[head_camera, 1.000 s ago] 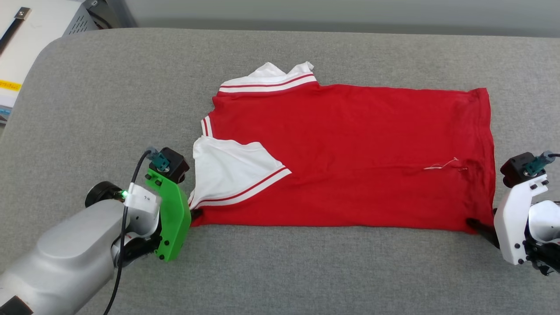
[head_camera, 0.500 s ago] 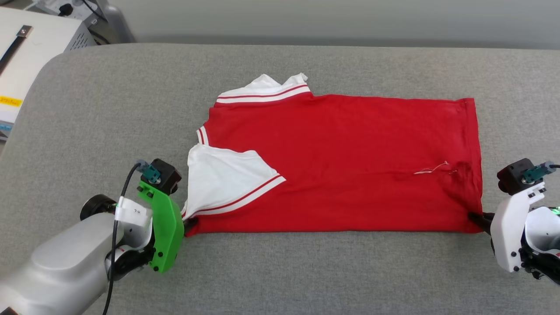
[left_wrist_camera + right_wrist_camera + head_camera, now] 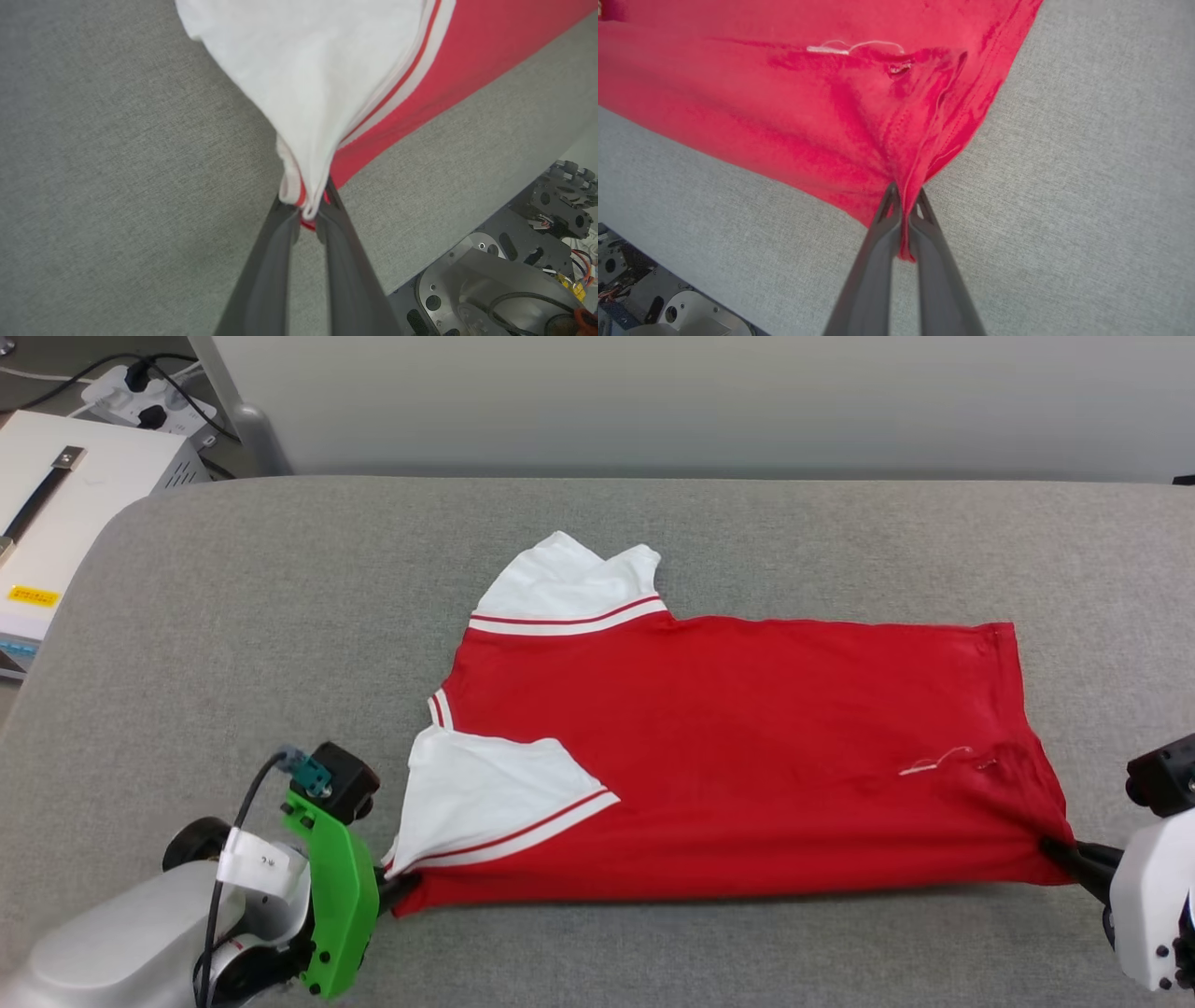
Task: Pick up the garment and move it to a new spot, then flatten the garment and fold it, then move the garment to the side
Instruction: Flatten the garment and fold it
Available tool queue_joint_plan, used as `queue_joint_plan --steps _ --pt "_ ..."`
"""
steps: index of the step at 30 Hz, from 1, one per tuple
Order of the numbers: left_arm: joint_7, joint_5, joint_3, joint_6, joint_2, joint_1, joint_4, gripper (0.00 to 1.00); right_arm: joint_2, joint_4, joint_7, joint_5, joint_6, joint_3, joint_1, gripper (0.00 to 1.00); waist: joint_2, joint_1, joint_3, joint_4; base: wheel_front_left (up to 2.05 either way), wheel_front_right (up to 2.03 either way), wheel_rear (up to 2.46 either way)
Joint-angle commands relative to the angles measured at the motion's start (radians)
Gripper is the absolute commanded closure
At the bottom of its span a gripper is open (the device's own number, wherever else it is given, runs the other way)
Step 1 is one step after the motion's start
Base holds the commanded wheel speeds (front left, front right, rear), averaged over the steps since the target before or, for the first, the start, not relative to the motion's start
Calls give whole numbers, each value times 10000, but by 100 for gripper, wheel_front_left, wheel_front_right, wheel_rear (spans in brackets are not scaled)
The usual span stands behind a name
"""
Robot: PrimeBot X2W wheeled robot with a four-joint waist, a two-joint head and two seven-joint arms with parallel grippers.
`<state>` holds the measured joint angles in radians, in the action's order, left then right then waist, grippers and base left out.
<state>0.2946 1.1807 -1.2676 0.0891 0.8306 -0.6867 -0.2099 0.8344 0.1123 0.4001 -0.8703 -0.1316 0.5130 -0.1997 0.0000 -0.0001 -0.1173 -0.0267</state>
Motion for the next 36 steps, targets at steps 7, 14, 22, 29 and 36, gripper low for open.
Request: queue_joint_plan --steps 7,14,22,29,36 --pt "215 161 -37 -263 48 558 -121 100 -320 41 437 111 9 -642 851 100 0 1 -461 149 0 0 0" --pt "178 170 -29 -118 -307 474 -723 100 -857 630 602 355 9 -784 981 96 0 1 -687 146 0 0 0" --pt "6 -131 124 -14 85 107 -626 0 -1173 404 -517 1072 9 -1032 902 0 0 1 -48 187 0 0 0" --pt "-356 -140 948 -233 687 -832 94 0 -1537 -741 -1751 1867 9 -1716 785 0 0 1 295 381 0 0 0" --pt "-669 -723 1711 -388 388 -2529 -253 0 -2930 -1913 -2756 3508 9 -3005 654 0 0 1 -306 743 0 0 0"
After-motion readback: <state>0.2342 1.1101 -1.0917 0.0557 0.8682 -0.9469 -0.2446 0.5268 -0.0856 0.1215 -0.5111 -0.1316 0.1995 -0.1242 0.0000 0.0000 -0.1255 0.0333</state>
